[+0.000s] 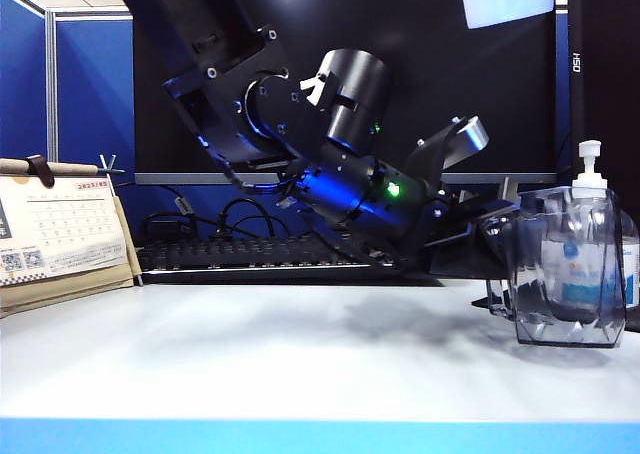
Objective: Swap the positions of the transparent plastic cup and the white ceramic cup.
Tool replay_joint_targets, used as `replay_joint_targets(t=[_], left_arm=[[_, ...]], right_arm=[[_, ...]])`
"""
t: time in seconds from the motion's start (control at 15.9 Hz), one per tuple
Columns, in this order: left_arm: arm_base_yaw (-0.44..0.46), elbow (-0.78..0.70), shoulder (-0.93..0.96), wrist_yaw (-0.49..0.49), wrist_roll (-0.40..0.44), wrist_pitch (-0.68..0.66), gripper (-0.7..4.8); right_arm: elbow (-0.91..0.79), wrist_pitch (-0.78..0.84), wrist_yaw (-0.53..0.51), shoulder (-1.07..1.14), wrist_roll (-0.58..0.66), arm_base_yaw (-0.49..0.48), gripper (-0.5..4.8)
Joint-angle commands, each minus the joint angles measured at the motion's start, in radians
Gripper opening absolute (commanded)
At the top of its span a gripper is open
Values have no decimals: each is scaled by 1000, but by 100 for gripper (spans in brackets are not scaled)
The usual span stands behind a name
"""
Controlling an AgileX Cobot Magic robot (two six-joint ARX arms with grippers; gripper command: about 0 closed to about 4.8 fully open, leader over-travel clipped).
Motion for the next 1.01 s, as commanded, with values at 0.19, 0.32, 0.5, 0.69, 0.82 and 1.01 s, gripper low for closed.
replay_joint_targets(t=[0.19,0.32,0.5,0.69,0.82,1.01], left_arm=[[-2,14,-2,22,-30,-24,165],[-1,17,-2,22,-30,-63,193],[-1,17,-2,22,-30,-121,291],[-1,17,-2,22,-30,-162,291],[-1,17,-5,21,-30,-200,292],[0,21,-28,16,-20,-260,306]], right_arm=[[11,56,-6,-10,9,2,-4],[11,57,-6,-10,9,2,-4],[11,60,-7,-9,9,2,-4],[11,60,-7,-9,9,2,-4],[11,60,-7,-9,9,2,-4],[10,60,-22,-9,9,2,-4]])
